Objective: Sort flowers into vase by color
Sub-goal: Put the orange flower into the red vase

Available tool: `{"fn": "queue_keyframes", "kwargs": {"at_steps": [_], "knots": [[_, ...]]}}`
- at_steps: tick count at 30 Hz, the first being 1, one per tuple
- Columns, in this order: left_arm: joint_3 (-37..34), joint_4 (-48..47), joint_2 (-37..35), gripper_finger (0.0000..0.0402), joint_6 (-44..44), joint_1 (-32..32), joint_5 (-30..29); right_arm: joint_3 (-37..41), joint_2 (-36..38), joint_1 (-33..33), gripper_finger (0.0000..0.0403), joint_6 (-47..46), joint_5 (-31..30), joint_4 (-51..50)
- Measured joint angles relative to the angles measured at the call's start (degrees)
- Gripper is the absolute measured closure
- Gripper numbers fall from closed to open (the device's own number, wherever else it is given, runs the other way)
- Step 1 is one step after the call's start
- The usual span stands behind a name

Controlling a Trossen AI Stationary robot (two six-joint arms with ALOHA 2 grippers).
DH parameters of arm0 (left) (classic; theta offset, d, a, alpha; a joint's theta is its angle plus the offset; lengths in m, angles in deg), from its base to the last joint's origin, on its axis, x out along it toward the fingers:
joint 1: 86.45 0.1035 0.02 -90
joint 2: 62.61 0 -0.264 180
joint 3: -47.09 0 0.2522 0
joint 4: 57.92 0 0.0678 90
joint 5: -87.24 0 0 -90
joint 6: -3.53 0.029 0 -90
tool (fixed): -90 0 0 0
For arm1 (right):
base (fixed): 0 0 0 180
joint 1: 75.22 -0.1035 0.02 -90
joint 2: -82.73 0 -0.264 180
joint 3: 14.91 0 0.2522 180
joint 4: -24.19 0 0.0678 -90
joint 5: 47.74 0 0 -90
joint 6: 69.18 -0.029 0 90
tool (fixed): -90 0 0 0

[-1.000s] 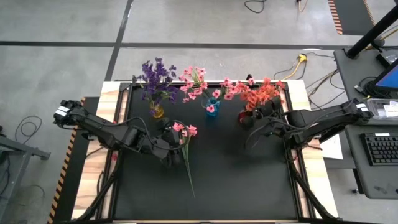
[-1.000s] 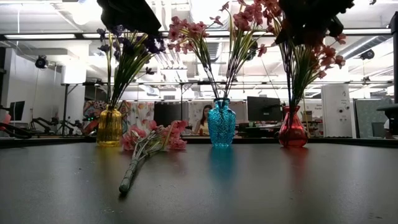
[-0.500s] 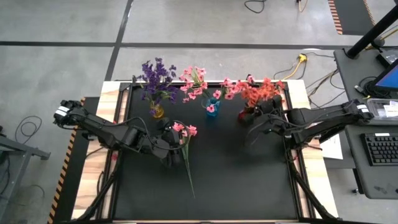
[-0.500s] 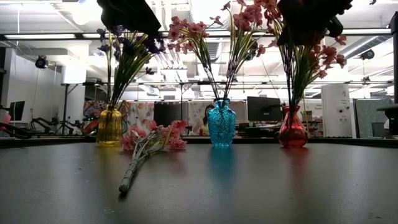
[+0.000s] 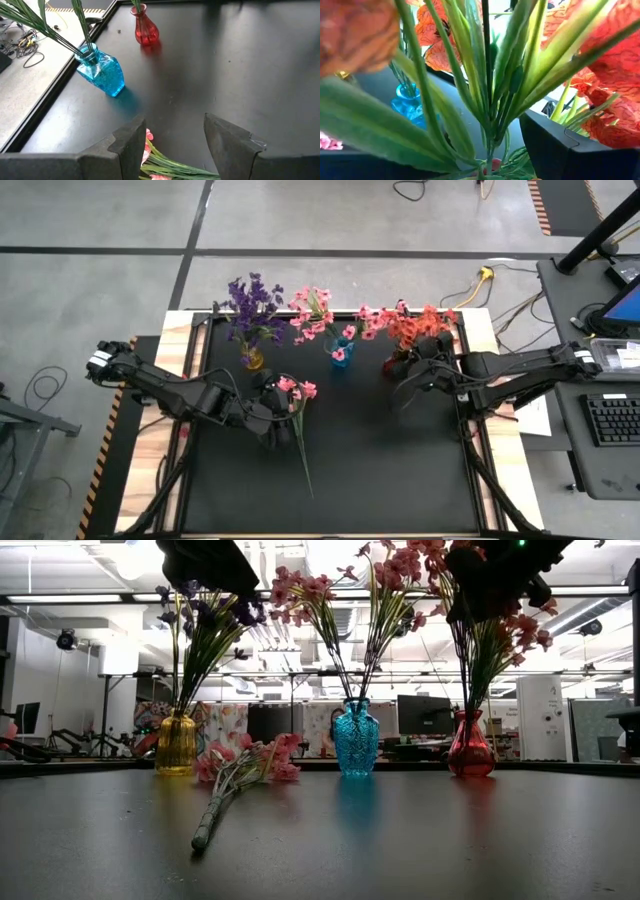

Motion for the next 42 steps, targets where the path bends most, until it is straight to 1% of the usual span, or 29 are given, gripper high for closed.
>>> {"fn": "queue_keyframes", "kwargs": {"at_steps": [5,8,12,16,20,24,27,31,37,42], "knots": [[0.0,0.04,0.0,0.0215,0.0,0.0,0.04,0.0,0.0,0.75,0.0209,0.03,0.37,-0.02],[0.0,0.73,0.47,0.0215,0.11,-0.01,1.54,0.0,0.0,0.73,0.0209,1.17,0.49,-0.06],[-0.13,5.86,2.96,0.0215,4.04,-0.26,2.28,-0.45,0.07,0.73,0.0201,2.13,1.42,-0.24],[0.02,9.65,5.81,0.0215,8.01,-0.26,2.32,-1.31,0.09,0.73,0.0173,2.05,2.08,-1.21],[1.17,11.07,7.39,0.0215,8.64,-0.26,2.33,-2.25,0.1,0.73,0.0132,0.75,2.61,-3.1],[1.25,15.59,8.59,0.0215,10.81,-0.26,2.34,-4.15,0.13,0.71,0.01,-0.86,4.89,-6.7],[1.25,18.28,8.7,0.0215,12.46,-0.33,2.33,-5.61,0.13,0.58,0.0085,-0.91,7.0,-7.06],[1.22,19.85,8.79,0.0215,12.95,-0.33,2.35,-7.49,0.13,0.58,0.0079,-0.69,8.91,-8.47],[1.18,22.98,9.35,0.0215,12.9,-0.33,2.36,-11.79,0.13,0.58,0.0083,-2.81,9.87,-15.21],[1.18,29.6,10.85,0.0211,13.52,0.15,2.38,-16.47,0.13,0.58,0.0085,-5.51,13.07,-21.78]]}}
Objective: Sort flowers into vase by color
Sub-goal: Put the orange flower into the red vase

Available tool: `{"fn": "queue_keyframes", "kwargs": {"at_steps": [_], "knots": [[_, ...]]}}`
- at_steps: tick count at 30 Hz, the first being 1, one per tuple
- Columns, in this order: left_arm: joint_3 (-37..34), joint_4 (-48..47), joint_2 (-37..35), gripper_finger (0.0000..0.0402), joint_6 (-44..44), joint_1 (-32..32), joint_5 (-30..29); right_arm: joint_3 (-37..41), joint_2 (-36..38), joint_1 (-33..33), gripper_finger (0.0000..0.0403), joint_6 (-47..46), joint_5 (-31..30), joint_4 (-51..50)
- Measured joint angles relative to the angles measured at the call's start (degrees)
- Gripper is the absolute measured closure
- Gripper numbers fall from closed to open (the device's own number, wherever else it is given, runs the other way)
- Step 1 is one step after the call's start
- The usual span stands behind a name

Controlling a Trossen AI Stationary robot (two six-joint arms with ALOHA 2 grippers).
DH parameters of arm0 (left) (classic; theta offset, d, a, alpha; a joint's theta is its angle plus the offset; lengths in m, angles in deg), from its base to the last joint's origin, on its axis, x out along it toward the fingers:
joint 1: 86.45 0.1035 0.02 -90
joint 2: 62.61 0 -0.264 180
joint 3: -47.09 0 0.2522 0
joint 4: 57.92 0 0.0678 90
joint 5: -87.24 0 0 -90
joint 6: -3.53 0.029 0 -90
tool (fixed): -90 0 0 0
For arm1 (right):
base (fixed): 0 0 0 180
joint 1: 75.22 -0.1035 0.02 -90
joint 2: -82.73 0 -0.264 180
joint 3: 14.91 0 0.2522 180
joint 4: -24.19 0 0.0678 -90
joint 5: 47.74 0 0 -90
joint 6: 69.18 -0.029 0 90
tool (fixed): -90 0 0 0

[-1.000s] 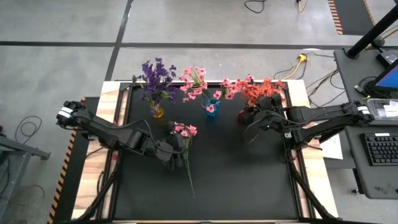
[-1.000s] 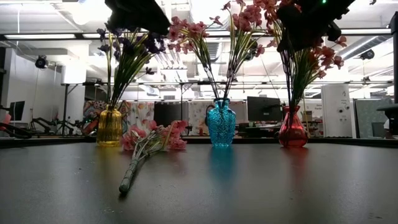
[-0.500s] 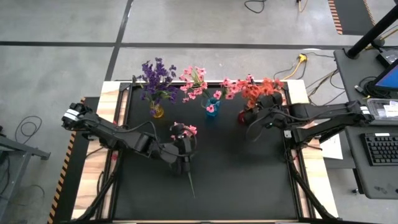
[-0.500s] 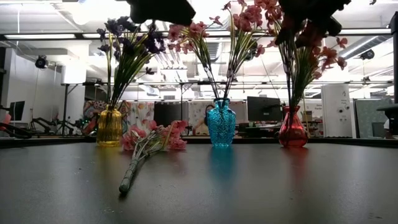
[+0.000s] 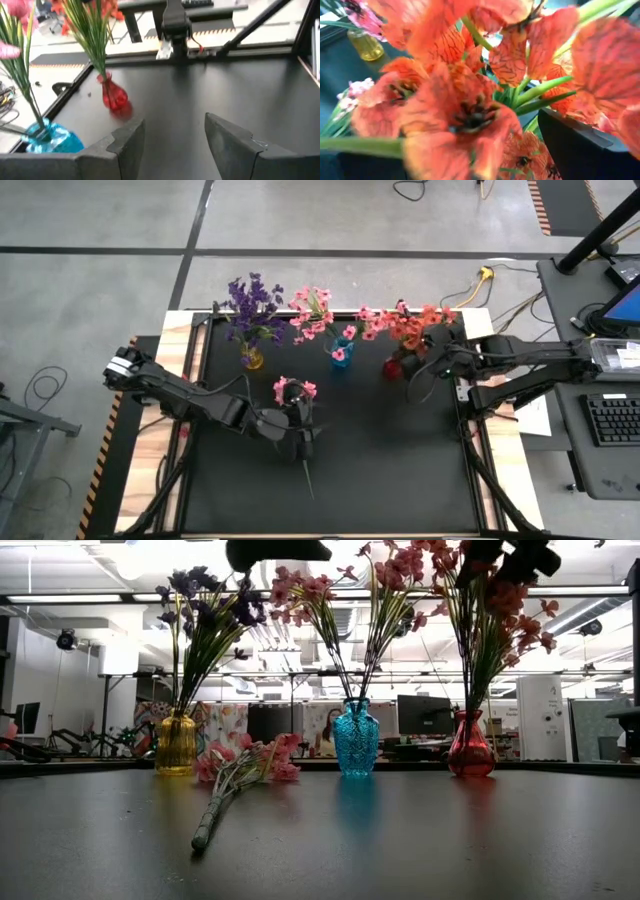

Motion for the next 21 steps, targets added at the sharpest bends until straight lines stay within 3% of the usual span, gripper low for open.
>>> {"fn": "queue_keyframes", "kwargs": {"at_steps": [11,15,21], "knots": [[-0.02,28.85,8.67,0.0156,15.11,2.56,-0.43,-7.13,-0.02,0.0,0.0096,-0.63,7.82,-6.29],[-0.02,38.75,13.6,0.0152,18.76,3.4,-1.1,-9.3,-0.04,0.0,0.0099,-0.54,8.74,-8.13],[-0.04,46.17,19.15,0.0154,20.16,5.53,-5.01,-12.1,-0.02,0.0,0.0097,-0.48,8.83,-10.6]]}}
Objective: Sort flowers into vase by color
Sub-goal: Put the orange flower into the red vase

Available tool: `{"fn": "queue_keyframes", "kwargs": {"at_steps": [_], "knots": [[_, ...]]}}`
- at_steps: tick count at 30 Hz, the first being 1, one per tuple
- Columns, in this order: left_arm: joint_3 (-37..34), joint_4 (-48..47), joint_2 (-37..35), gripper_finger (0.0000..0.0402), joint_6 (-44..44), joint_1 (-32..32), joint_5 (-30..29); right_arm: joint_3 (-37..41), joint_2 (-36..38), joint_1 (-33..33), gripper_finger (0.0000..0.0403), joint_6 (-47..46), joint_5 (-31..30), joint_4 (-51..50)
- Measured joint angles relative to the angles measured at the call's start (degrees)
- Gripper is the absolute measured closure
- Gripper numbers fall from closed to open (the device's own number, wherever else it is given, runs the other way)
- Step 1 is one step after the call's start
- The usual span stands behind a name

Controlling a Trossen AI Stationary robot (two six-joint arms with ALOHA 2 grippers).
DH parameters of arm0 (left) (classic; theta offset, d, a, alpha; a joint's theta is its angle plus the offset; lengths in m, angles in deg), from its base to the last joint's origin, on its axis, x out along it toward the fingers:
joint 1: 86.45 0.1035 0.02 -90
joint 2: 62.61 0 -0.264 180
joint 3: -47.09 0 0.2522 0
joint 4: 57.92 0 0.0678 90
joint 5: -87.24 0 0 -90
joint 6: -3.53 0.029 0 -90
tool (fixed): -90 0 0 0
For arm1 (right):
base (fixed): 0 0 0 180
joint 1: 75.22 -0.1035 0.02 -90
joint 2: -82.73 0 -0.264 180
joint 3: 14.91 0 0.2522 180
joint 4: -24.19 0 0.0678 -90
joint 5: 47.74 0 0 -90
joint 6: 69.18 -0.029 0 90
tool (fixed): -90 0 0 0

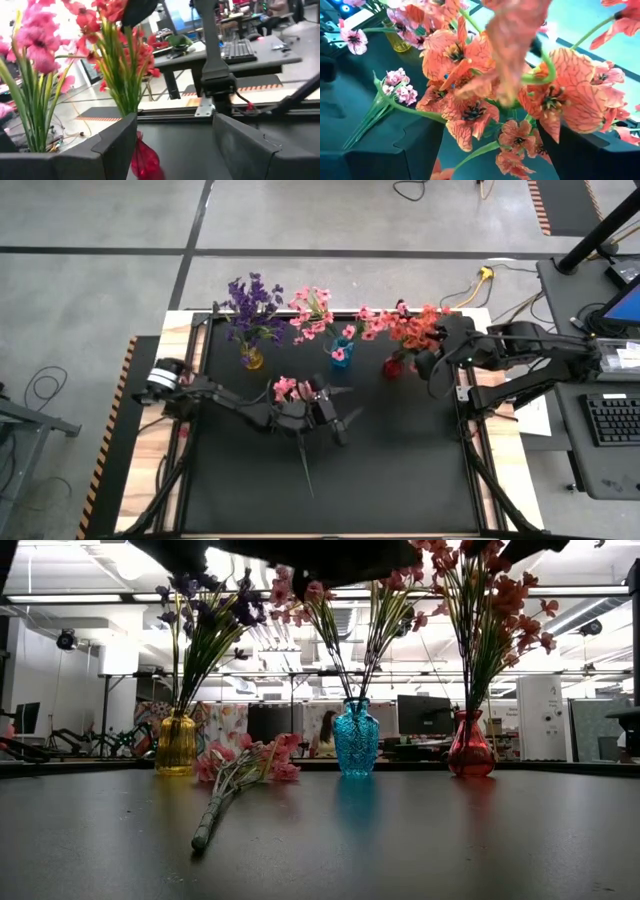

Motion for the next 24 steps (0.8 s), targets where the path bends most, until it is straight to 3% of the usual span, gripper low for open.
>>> {"fn": "queue_keyframes", "kwargs": {"at_steps": [7,12,19,24], "knots": [[0.0,5.46,2.68,0.0154,-0.52,1.81,0.14,-0.89,0.0,0.0,0.0105,1.42,3.31,-0.43],[0.51,15.83,7.82,0.0154,-0.37,3.15,1.86,-2.16,0.02,-0.01,0.0104,1.73,7.33,-0.54],[8.09,17.31,16.97,0.0154,3.31,4.02,1.32,-4.38,0.02,-0.02,0.0107,1.75,8.85,-1.64],[13.67,17.25,21.18,0.0155,5.23,4.13,-2.69,-6.01,0.09,-0.04,0.011,2.17,10.48,-1.97]]}}
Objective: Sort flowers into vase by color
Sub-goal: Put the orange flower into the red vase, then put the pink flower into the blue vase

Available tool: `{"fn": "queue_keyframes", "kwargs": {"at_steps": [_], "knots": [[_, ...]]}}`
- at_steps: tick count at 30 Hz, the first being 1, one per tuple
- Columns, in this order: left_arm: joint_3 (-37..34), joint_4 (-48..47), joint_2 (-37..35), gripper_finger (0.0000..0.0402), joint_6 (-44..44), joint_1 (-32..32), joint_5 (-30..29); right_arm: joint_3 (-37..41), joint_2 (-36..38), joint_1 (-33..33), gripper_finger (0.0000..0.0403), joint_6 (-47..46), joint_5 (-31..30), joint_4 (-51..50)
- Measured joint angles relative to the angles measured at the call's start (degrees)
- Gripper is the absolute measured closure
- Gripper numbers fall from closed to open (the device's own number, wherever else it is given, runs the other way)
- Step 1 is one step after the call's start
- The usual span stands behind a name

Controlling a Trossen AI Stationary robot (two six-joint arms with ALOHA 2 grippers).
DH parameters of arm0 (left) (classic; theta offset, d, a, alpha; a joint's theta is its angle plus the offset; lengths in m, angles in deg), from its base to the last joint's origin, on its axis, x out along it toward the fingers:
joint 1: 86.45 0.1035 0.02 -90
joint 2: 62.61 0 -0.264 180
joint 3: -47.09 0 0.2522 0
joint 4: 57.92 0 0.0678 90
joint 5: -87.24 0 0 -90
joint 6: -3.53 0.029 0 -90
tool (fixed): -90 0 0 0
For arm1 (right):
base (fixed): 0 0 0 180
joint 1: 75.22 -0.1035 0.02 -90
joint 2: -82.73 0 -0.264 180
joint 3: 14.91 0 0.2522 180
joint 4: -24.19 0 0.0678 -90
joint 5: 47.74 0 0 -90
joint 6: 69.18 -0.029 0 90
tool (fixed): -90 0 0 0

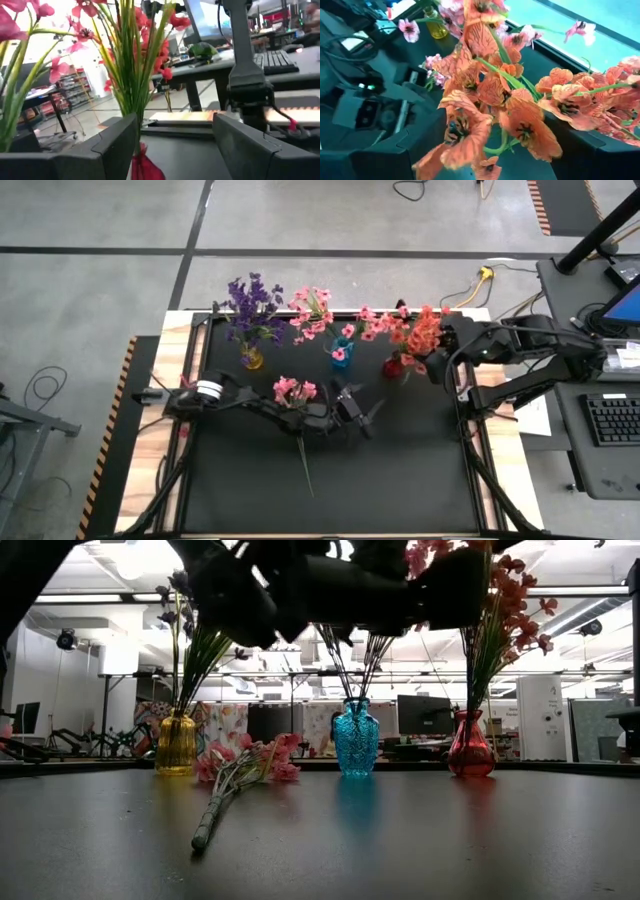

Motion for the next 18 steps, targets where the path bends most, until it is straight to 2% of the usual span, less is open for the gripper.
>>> {"fn": "queue_keyframes", "kwargs": {"at_steps": [11,18], "knots": [[9.22,-0.08,7.19,0.0155,-0.1,3.78,0.25,-4.24,-0.07,0.02,0.0107,3.06,0.01,-0.02],[13.44,-0.37,9.24,0.0155,-0.36,8.15,6.2,-6.76,-0.12,0.02,0.0112,5.12,-0.09,0.1]]}}
